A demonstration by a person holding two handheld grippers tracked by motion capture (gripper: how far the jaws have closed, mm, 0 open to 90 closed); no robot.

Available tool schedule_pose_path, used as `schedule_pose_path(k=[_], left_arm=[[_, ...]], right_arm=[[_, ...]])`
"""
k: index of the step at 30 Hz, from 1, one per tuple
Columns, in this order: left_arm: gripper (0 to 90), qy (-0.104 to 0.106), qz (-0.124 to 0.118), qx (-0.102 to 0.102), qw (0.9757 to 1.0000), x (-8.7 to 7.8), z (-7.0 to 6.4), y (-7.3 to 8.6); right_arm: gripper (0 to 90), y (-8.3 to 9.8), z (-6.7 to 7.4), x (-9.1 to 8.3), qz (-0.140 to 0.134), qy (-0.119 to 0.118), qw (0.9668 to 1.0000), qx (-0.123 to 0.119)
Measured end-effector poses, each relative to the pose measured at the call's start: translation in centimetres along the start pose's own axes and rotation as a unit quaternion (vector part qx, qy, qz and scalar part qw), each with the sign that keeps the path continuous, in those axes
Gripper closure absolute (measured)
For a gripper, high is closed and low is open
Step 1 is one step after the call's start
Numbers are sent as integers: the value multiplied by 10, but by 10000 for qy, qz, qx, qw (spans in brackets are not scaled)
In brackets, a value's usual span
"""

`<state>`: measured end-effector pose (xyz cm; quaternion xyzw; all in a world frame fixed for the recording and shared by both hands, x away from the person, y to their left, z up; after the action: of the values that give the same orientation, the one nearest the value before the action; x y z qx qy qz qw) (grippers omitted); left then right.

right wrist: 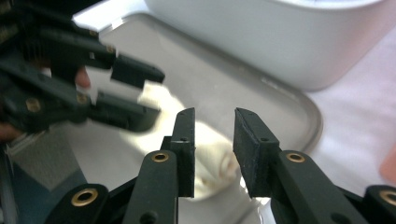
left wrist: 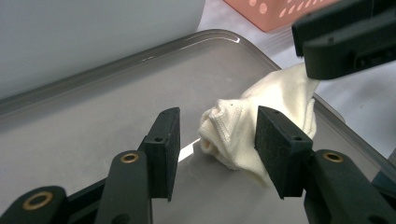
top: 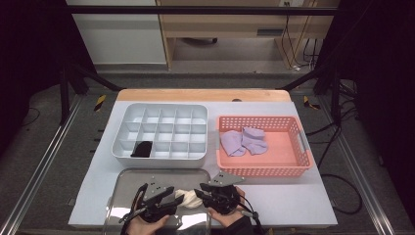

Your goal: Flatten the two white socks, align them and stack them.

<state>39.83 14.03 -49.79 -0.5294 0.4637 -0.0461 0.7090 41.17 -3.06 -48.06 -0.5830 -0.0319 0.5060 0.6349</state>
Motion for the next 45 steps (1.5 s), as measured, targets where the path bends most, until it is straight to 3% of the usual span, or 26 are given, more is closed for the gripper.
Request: schedule_pose_path(k=[6, 13, 15, 18, 19, 21, 27, 33, 40, 45], left_arm=[[497, 28, 95, -76, 9999, 2, 1, 0], [494, 15, 40, -111, 9999, 3, 4, 0], [494, 28, 27, -117, 9999, 3, 5, 0], [490, 52, 13, -137, 9999, 2, 6, 0], [472, 167, -104, -172, 9997, 2, 5, 0], [443, 163, -159, -145, 9996, 2, 4, 0], [396, 341, -105, -79, 9993, 6, -6, 2], [349, 493, 6, -146, 9987, 9, -7, 4], [339, 658, 99, -105, 9977, 12, -11, 5], [396, 1026, 157, -219, 9944, 15, -17, 6]], right_arm=[[707, 12, 1, 9, 306, 87, 9995, -64], [711, 17, 2, 4, 345, -68, 9994, 45], [740, 12, 0, 0, 230, -143, 9996, 75], [776, 13, -1, -1, 297, -128, 9994, 115], [801, 17, -2, 3, 433, -99, 9989, 118], [813, 19, -2, 5, 430, -101, 9989, 132], [839, 21, -3, 4, 448, -121, 9988, 151], [839, 23, -3, 4, 461, -169, 9986, 169], [833, 24, -4, 3, 429, -187, 9988, 122], [825, 24, -5, 3, 437, -188, 9988, 94]])
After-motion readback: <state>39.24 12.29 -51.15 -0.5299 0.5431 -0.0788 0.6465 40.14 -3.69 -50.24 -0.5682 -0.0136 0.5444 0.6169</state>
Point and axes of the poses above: each handheld gripper's, and its own axes: x roughly forward along the jaws, y roughly out of its underside, z roughly to its left, the point moved 5 cm from there along x, roughly forward along the jaws, and after that the axes turned 10 degrees about x, right-handed, at the moved point
